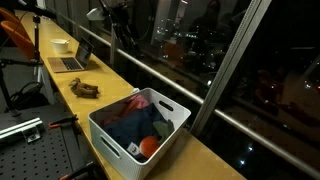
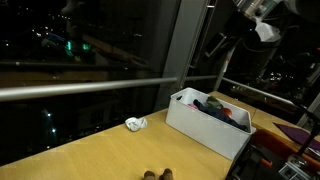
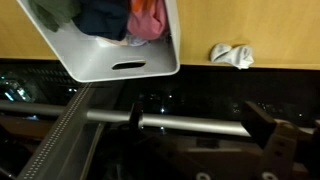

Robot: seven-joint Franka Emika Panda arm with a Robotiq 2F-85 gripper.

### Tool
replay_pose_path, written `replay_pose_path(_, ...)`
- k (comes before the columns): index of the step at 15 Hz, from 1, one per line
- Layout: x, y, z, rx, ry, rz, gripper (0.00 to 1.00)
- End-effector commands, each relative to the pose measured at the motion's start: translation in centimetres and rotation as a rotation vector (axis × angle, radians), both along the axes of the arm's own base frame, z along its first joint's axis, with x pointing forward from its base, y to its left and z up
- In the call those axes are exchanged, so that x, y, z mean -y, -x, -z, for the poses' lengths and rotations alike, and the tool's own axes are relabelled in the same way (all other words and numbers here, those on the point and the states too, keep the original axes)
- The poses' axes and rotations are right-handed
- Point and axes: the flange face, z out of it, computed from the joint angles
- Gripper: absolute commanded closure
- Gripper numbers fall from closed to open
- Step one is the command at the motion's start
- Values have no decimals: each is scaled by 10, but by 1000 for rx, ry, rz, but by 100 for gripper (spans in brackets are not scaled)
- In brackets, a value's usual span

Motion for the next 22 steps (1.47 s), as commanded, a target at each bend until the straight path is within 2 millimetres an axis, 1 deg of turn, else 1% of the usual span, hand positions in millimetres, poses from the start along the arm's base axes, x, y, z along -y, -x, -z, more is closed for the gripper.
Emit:
replay_pose_path(1, -39, -41, 21, -11, -52, -64, 0)
replay_pose_path(4, -56, -71, 46, -31, -77, -102, 0)
replay_pose_path(9, -68, -133, 100, -100, -98, -151, 0)
replay_pose_path(12, -70, -163, 142, -159, -79, -170, 0)
replay_pose_path(14, -73, -179, 169, -197, -69, -185, 0)
replay_pose_path(18, -80, -204, 213, -268, -63, -212, 0)
replay_pose_path(20, -86, -214, 227, -292, -60, -230, 0)
replay_pose_path(22, -91, -222, 234, -307, -57, -243, 0)
